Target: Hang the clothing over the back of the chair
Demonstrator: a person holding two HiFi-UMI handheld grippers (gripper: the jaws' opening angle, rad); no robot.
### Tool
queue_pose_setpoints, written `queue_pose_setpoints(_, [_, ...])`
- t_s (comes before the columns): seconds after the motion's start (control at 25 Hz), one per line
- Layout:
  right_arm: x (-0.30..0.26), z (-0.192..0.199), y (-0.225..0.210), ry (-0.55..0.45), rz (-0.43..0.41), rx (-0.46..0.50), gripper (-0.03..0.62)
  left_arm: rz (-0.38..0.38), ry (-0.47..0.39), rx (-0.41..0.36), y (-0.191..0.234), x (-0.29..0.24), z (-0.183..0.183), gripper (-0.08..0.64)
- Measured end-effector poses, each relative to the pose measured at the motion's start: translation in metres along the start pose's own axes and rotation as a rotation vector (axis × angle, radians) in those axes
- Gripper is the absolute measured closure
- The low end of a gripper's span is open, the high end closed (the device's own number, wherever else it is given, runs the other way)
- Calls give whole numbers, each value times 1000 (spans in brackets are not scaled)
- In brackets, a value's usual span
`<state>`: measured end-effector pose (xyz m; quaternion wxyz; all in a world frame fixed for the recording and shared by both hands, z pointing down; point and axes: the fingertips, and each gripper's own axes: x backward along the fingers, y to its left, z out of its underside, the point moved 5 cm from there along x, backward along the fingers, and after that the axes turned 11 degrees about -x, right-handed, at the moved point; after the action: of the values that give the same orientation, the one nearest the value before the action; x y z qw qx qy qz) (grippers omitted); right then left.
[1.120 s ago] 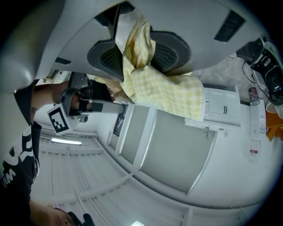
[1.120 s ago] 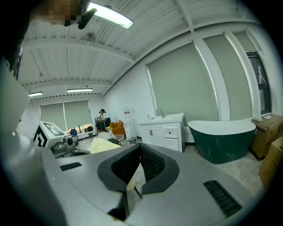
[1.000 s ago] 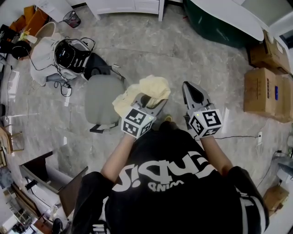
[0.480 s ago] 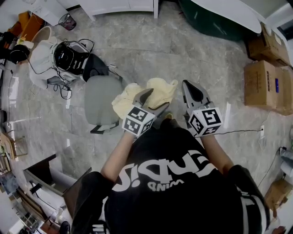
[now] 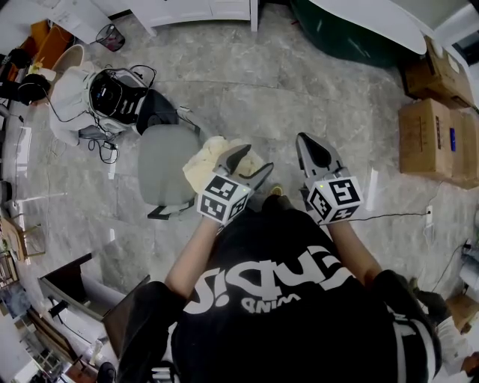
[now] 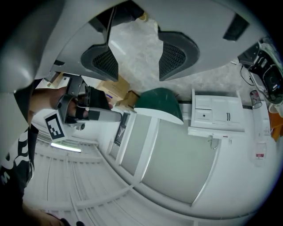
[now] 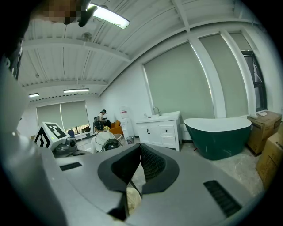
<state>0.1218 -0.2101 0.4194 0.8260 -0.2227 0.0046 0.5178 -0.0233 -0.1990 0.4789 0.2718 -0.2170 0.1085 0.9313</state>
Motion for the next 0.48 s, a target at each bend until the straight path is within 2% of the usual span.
queue_pose_setpoints(0.08, [-1, 0, 1, 2, -6, 2, 578, -14, -30, 7, 2, 5, -5, 302])
queue_pose_setpoints(0.2, [-1, 0, 4, 4, -15, 7, 578, -35, -94, 21, 4, 15, -14, 457])
queue_pose_setpoints(0.28, [-2, 0, 6, 5, -24, 11, 578, -58, -127, 25, 6, 21, -20, 527])
queue_pose_setpoints(0.48, [-6, -1, 14, 5, -54, 22, 578, -118, -190, 41, 14, 41, -31, 545])
